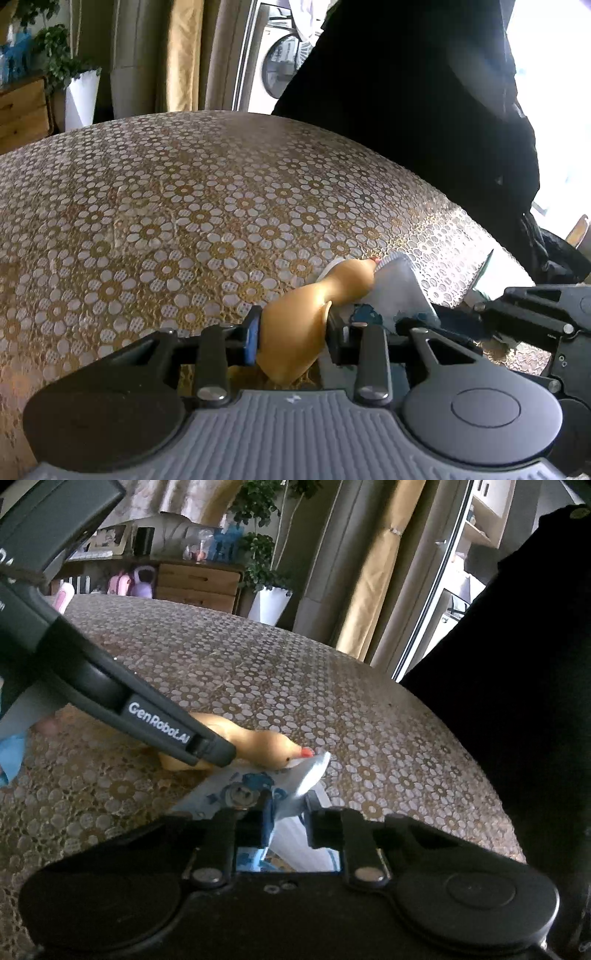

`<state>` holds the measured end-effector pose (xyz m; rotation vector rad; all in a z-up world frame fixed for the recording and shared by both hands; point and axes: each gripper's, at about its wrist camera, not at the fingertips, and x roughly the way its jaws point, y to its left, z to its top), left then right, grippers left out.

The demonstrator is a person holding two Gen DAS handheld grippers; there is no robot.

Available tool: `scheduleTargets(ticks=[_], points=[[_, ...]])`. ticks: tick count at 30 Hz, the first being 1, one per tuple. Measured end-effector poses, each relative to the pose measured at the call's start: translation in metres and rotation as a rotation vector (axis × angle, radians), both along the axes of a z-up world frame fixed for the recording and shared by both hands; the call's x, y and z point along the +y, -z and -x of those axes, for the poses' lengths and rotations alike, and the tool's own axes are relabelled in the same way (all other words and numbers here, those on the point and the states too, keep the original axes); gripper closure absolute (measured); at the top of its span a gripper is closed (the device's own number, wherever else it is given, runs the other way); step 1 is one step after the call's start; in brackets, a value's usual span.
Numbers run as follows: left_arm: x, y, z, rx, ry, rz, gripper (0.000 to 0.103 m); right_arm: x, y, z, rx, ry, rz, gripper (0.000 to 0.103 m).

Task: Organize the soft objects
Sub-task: 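Grasp the yellow rubber duck with the left gripper while the right gripper grasps the blue printed mask, then lift the duck and mask and carry both over the orange box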

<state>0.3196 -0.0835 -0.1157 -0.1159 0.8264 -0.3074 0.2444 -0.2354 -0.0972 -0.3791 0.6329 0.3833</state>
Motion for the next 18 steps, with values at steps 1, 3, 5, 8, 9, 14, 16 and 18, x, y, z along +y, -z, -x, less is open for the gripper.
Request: scheduleTargets(ticks=[1, 3, 5, 8, 9, 14, 16, 18], points=[[0.001, -0.001, 0.001, -0.002, -0.005, -0.003, 0.069, -0.001, -0.001, 0.000, 0.008, 0.004, -0.014, 0.097], [0.004, -0.005, 0.005, -0.007, -0.018, -0.004, 0.069, -0.003, -0.003, 0.002, 0.005, 0.014, -0.032, 0.099], [0.008, -0.009, 0.009, -0.009, -0.028, 0.005, 0.070, -0.004, -0.008, 0.005, -0.004, 0.020, -0.042, 0.099], [0.012, -0.019, 0.016, -0.017, -0.035, 0.007, 0.070, -0.008, -0.015, 0.013, 0.000, 0.031, -0.074, 0.100], [0.014, -0.022, 0.019, -0.022, -0.038, 0.007, 0.070, -0.011, -0.019, 0.016, 0.003, 0.037, -0.092, 0.100], [0.029, -0.036, 0.034, -0.023, -0.066, 0.029, 0.070, -0.019, -0.036, 0.038, -0.005, 0.039, -0.156, 0.100], [0.034, -0.042, 0.041, -0.024, -0.068, 0.025, 0.070, -0.020, -0.042, 0.049, -0.009, 0.038, -0.178, 0.100], [0.041, -0.048, 0.052, -0.026, -0.070, 0.021, 0.070, -0.021, -0.049, 0.062, -0.013, 0.032, -0.200, 0.100]])
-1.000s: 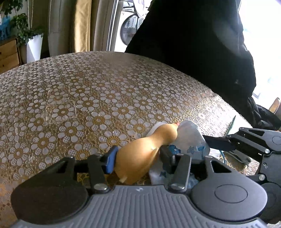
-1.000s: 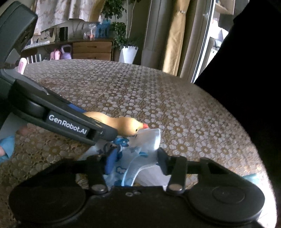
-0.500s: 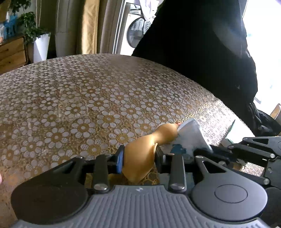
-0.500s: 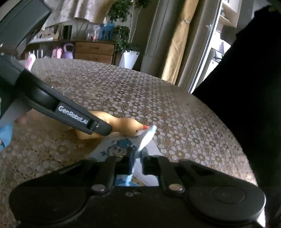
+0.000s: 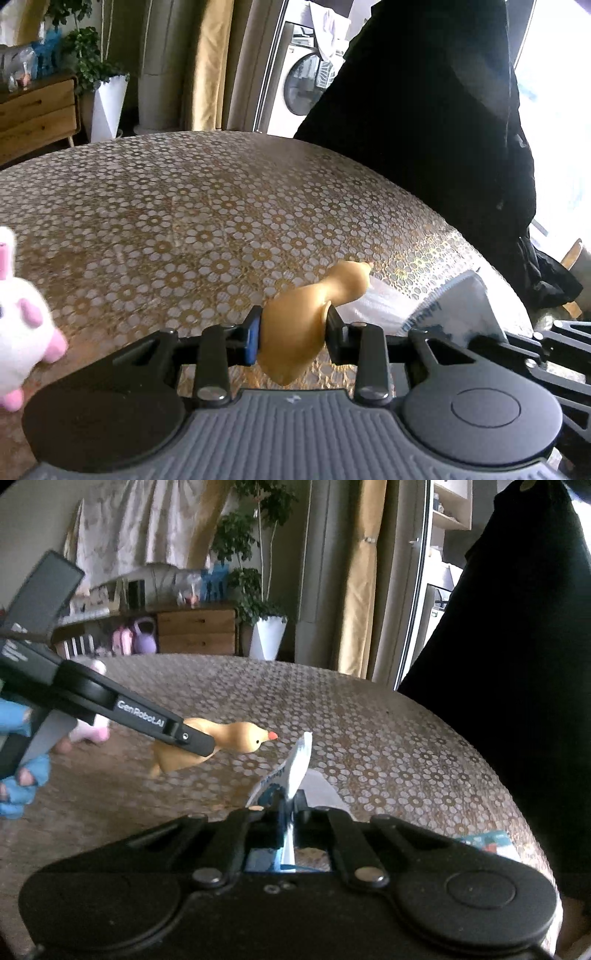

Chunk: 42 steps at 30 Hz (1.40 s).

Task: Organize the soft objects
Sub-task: 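Lift the duck and mask and carry both over the orange box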

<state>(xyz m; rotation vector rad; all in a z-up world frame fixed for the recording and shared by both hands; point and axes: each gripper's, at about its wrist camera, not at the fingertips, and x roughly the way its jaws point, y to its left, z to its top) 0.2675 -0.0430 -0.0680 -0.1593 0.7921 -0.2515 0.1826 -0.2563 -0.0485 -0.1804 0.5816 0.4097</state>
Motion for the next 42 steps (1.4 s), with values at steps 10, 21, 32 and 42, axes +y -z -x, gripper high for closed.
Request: scheduleTargets(ticks=[10, 21, 32, 42], points=[[0.037, -0.026, 0.061, 0.002, -0.048, -0.010, 0.070, 0.000, -0.018, 0.048, -0.001, -0.033, -0.082, 0.100], [0.077, -0.055, 0.129, -0.031, -0.094, -0.032, 0.070, 0.018, -0.032, 0.085, -0.013, -0.079, -0.138, 0.100], [0.134, -0.069, 0.181, -0.039, -0.188, -0.033, 0.069, 0.050, -0.047, 0.100, -0.013, -0.151, -0.187, 0.100], [0.195, -0.074, 0.221, -0.051, -0.331, -0.013, 0.069, 0.106, -0.064, 0.102, -0.005, -0.257, -0.219, 0.100]])
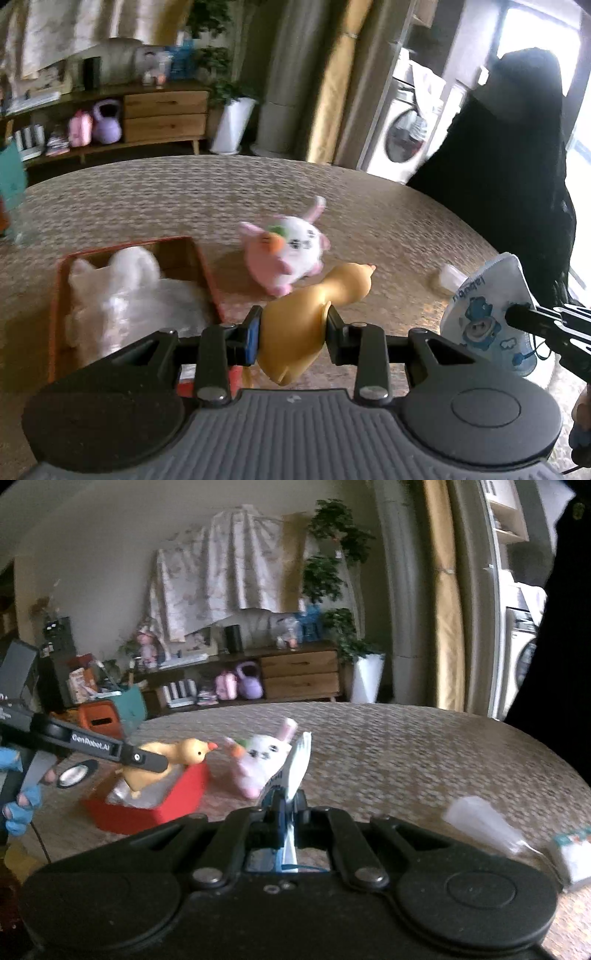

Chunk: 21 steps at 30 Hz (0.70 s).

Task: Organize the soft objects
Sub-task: 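Lift the duck and mask and carry both over the orange box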

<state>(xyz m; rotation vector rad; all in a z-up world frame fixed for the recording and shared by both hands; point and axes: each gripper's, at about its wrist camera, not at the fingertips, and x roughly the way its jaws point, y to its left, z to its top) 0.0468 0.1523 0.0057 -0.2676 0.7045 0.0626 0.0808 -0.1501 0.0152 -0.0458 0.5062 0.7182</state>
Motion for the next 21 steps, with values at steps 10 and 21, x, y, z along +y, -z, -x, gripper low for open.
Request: scheduleTargets(ticks=[10, 21], points=[[0.063, -0.001, 0.034, -0.007, -0.127, -0.011, 0.069, 0.073, -0.015, -0.001, -0.018, -0.126, -0.007, 0.100], [0.108, 0.016, 0.057, 0.021, -0.190, -0.054, 0.069, 0.146, -0.013, -0.013, 0.020, -0.210, -0.007, 0.100]])
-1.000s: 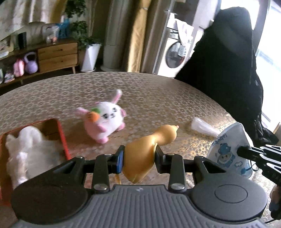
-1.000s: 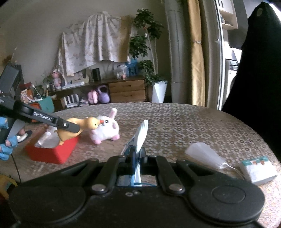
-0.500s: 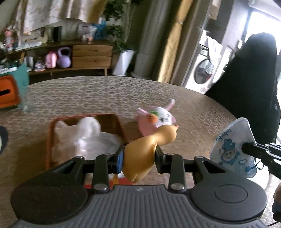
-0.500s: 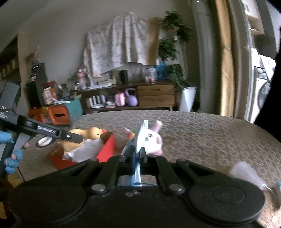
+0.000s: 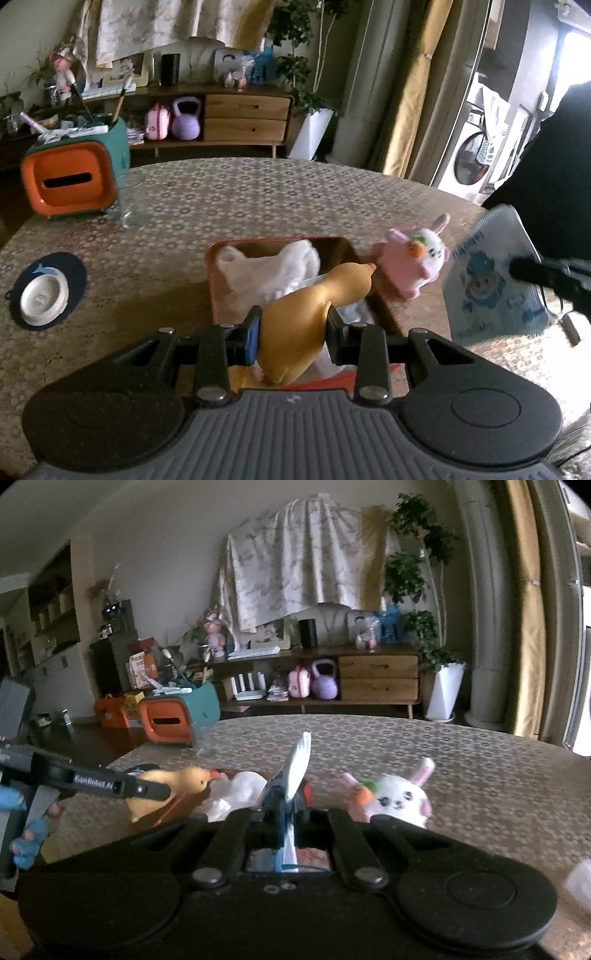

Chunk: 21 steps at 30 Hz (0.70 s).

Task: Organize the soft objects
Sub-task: 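Lift the duck and mask and carry both over the orange box, then lower the duck into the box and open the left gripper while the right gripper releases the mask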

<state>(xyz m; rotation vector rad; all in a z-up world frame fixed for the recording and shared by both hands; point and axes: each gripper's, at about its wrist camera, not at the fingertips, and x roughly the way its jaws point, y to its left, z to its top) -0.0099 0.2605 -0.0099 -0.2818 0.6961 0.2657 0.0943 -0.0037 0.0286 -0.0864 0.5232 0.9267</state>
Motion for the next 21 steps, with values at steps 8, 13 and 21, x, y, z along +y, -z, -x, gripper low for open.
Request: scheduleTargets(ticks=[8, 13, 21], points=[[0.004, 0.027, 0.007, 0.031, 0.019, -0.011, 0.069, 0.050, 0.008, -0.018, 0.025, -0.035, 0.009, 0.100], [-0.004, 0.036, 0.003, 0.030, 0.071, -0.037, 0.069, 0.076, 0.016, -0.033, 0.045, -0.047, 0.021, 0.100], [-0.012, 0.047, -0.018, 0.024, 0.117, -0.053, 0.069, 0.098, 0.040, -0.052, 0.131, -0.048, 0.009, 0.100]])
